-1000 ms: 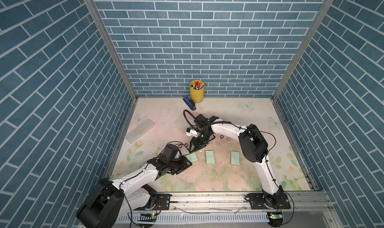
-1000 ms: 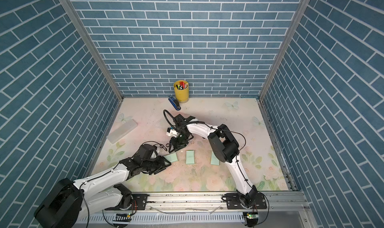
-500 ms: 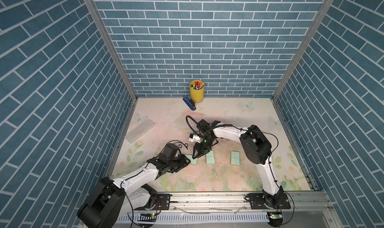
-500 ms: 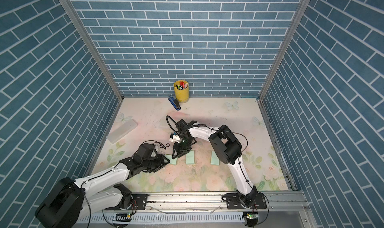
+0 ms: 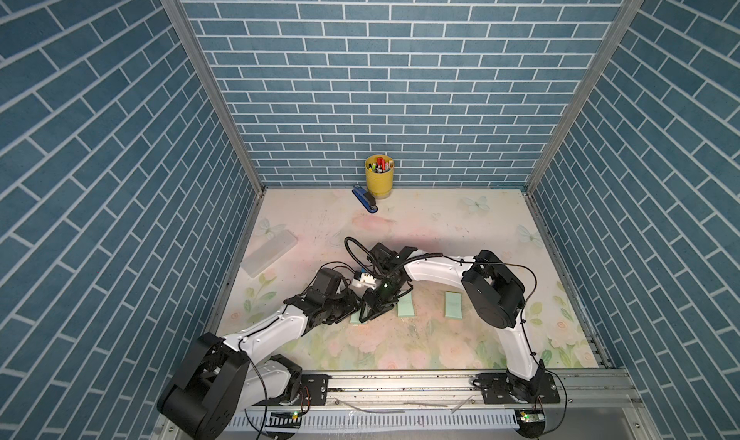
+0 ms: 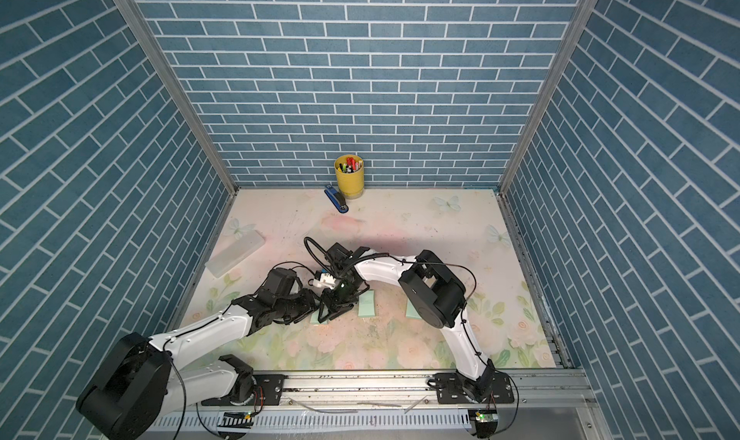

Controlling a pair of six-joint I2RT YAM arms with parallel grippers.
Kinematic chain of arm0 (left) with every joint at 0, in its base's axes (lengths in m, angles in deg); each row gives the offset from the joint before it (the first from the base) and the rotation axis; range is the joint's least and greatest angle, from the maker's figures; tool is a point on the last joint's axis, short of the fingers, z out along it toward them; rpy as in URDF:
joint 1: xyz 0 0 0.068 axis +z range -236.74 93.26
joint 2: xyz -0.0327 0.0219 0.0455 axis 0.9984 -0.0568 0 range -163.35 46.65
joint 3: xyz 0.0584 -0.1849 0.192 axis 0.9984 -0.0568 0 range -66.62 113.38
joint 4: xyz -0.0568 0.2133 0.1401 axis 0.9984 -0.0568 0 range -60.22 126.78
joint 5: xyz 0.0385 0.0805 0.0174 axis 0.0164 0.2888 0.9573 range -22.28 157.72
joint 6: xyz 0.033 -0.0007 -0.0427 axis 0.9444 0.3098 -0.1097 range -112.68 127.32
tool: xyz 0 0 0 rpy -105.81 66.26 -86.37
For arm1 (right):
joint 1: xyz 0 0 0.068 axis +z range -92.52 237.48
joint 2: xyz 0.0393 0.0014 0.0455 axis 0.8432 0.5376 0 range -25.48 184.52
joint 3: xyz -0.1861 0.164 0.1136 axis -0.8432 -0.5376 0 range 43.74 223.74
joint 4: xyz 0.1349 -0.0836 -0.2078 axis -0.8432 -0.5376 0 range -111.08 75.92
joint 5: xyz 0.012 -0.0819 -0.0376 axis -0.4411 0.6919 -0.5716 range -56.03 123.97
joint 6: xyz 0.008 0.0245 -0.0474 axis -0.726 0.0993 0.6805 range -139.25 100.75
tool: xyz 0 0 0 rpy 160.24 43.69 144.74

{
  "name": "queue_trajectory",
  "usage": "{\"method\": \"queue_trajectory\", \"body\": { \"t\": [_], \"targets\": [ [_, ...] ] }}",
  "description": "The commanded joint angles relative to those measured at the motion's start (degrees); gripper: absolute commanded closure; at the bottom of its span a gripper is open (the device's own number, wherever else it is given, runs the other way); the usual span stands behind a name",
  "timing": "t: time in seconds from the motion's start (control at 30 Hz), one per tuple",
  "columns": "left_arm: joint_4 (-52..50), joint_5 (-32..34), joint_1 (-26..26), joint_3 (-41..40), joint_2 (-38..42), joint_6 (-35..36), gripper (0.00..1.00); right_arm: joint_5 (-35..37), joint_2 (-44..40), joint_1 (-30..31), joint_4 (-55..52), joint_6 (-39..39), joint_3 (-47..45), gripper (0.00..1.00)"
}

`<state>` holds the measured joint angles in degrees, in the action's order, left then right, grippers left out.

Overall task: Take the rings out of the lift-off lid box
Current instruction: Adjust the jewelry box at the center of the board.

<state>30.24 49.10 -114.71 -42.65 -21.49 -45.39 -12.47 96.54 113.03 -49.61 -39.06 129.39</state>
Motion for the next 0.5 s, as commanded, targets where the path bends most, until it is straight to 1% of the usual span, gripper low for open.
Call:
{"method": "queue_trajectory", "body": {
  "t": [0.0, 0.3, 0.37, 0.47],
  "targets": [
    [-4.3, 1.7, 0.5, 1.9, -0.8, 3.1, 0.52, 1.2, -2.9, -0.7, 0.7, -1.8, -1.2, 0.56],
    [-6.9, 3.4, 0.4, 1.3, -1.2, 5.8, 0.56, 6.2, -10.5, -4.6, -2.3, -0.5, -4.6, 0.54],
    [-8.3, 3.5, 0.5, 2.2, -1.8, 6.5, 0.56, 7.1, -12.4, -5.6, -3.2, -0.2, -4.6, 0.54],
    [-9.9, 3.3, 0.5, 5.1, 0.8, 8.1, 0.52, 9.6, -15.4, -6.7, -5.4, 0.7, -3.6, 0.53]
  ]
}}
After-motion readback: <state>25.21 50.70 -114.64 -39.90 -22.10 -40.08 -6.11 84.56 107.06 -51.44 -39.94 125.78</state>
